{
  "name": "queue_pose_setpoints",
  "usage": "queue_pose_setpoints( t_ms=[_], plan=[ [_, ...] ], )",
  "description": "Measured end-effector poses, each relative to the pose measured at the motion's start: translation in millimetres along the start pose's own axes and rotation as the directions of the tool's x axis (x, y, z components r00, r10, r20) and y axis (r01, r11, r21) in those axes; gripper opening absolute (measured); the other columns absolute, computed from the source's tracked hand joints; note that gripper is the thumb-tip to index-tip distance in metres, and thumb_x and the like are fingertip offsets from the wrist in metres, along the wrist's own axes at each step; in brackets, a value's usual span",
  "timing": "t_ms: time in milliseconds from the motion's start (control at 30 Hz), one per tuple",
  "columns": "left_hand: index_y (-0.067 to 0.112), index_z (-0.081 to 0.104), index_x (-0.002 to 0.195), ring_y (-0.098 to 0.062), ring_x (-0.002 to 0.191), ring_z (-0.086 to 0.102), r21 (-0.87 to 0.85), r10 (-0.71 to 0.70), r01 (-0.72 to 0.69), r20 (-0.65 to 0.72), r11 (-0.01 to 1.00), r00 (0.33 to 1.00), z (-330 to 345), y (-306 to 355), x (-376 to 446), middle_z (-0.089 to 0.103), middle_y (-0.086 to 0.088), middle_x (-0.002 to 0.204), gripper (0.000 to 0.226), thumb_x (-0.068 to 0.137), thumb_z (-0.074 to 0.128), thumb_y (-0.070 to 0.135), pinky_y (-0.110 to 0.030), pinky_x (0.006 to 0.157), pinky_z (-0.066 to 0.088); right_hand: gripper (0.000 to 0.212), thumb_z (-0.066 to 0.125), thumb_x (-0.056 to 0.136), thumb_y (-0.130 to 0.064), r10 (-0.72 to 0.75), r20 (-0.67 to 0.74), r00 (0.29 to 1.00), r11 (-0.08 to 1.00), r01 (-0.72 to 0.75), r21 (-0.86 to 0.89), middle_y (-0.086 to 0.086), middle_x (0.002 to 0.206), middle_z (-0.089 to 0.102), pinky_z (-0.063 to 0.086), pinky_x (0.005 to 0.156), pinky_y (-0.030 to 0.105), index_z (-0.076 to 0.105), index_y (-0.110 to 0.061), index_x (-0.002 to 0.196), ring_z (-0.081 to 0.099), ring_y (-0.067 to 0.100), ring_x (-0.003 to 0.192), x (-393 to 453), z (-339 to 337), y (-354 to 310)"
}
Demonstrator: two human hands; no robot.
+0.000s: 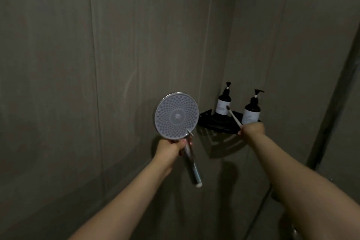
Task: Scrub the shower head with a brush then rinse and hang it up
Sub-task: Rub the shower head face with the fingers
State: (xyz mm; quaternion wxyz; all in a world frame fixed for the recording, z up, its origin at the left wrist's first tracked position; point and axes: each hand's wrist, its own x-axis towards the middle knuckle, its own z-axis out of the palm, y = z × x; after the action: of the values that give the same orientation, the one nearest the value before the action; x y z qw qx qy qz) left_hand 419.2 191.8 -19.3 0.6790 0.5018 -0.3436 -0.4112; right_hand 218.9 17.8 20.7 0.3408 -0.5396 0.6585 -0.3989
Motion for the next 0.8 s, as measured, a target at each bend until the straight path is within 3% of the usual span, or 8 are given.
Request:
queue_pose_setpoints(
  t_ms=[100, 167, 300, 433, 500, 600, 700, 800],
  plan=[
    [-0.009, 0.060, 0.113, -0.034, 0.109, 0.060, 0.086, 0.043, -0.042, -0.008, 0.995, 0.999, -2, 0, 20, 0.064, -0.023, 0.116, 0.028, 0.085, 0.053, -0.008, -0.041, 0.101, 0.045, 0.030, 0.054, 0.087, -0.003, -0.059, -0.022, 0.998, 0.997, 0.058, -0.055, 0.018, 0.088, 0.063, 0.048, 0.063, 0.029, 0.059, 0.007, 0.115, 0.054, 0.022, 0.073, 36, 6, -10],
    [-0.008, 0.059, 0.115, -0.034, 0.111, 0.060, 0.128, 0.041, -0.041, 0.002, 0.991, 0.999, 0, -3, 35, 0.064, -0.023, 0.117, 0.030, 0.086, 0.053, -0.008, -0.034, 0.096, 0.045, 0.028, 0.051, 0.091, -0.005, -0.062, -0.044, 0.997, 0.981, 0.053, -0.189, 0.016, 0.079, 0.055, 0.044, 0.061, 0.032, 0.058, 0.008, 0.114, 0.055, 0.029, 0.083, 56, 14, -17],
    [0.001, 0.063, 0.107, -0.031, 0.106, 0.062, 0.131, 0.004, -0.010, 0.047, 0.991, 0.999, 0, -10, 59, 0.066, -0.020, 0.112, 0.024, 0.085, 0.054, -0.006, -0.037, 0.095, 0.049, 0.027, 0.051, 0.092, -0.008, -0.088, -0.083, 0.993, 0.919, 0.049, -0.392, 0.023, 0.118, 0.057, 0.042, 0.078, 0.035, 0.056, 0.007, 0.113, 0.053, 0.036, 0.111, 91, 32, -22],
    [0.015, 0.062, 0.089, -0.013, 0.079, 0.068, 0.122, -0.035, 0.021, 0.115, 0.992, 0.993, -4, -19, 73, 0.070, -0.008, 0.090, 0.024, 0.087, 0.050, -0.006, -0.021, 0.069, 0.053, 0.033, 0.044, 0.095, -0.011, 0.053, 0.031, 0.998, 0.872, -0.032, -0.488, 0.021, 0.129, 0.051, 0.039, 0.098, 0.035, 0.050, 0.005, 0.124, 0.047, 0.034, 0.120, 119, 39, -19],
    [0.015, 0.062, 0.087, -0.009, 0.073, 0.067, 0.120, -0.043, 0.029, 0.121, 0.992, 0.992, -4, -22, 78, 0.069, -0.006, 0.087, 0.026, 0.088, 0.048, -0.007, -0.021, 0.070, 0.052, 0.035, 0.044, 0.093, -0.012, 0.001, 0.059, 0.998, 0.852, 0.030, -0.522, 0.020, 0.130, 0.052, 0.040, 0.100, 0.038, 0.052, 0.003, 0.124, 0.048, 0.034, 0.122, 121, 46, -18],
    [0.012, 0.063, 0.088, -0.009, 0.071, 0.068, 0.114, -0.050, 0.034, 0.140, 0.993, 0.989, -1, -25, 81, 0.069, -0.006, 0.087, 0.027, 0.088, 0.046, -0.009, -0.020, 0.067, 0.054, 0.032, 0.048, 0.091, -0.015, -0.139, 0.117, 0.983, 0.763, 0.182, -0.620, 0.018, 0.119, 0.059, 0.044, 0.093, 0.039, 0.057, 0.001, 0.117, 0.055, 0.033, 0.112, 122, 57, -20],
    [0.009, 0.064, 0.087, -0.012, 0.071, 0.068, 0.060, -0.069, 0.060, 0.153, 0.996, 0.986, 2, -28, 81, 0.070, -0.006, 0.084, 0.026, 0.086, 0.047, -0.010, -0.019, 0.066, 0.056, 0.023, 0.042, 0.097, -0.020, -0.066, 0.184, 0.981, 0.710, 0.176, -0.682, 0.006, 0.090, 0.054, 0.041, 0.071, 0.024, 0.057, -0.003, 0.102, 0.047, 0.018, 0.071, 117, 58, -29],
    [0.009, 0.065, 0.087, -0.015, 0.073, 0.069, 0.021, -0.088, 0.086, 0.168, 0.996, 0.982, 3, -29, 81, 0.072, -0.004, 0.081, 0.026, 0.086, 0.047, -0.010, -0.021, 0.066, 0.057, 0.025, 0.051, 0.092, -0.016, -0.102, 0.211, 0.972, 0.681, 0.223, -0.697, 0.012, 0.103, 0.060, 0.037, 0.072, 0.026, 0.059, 0.000, 0.109, 0.043, 0.019, 0.068, 124, 59, -27]
  ],
)
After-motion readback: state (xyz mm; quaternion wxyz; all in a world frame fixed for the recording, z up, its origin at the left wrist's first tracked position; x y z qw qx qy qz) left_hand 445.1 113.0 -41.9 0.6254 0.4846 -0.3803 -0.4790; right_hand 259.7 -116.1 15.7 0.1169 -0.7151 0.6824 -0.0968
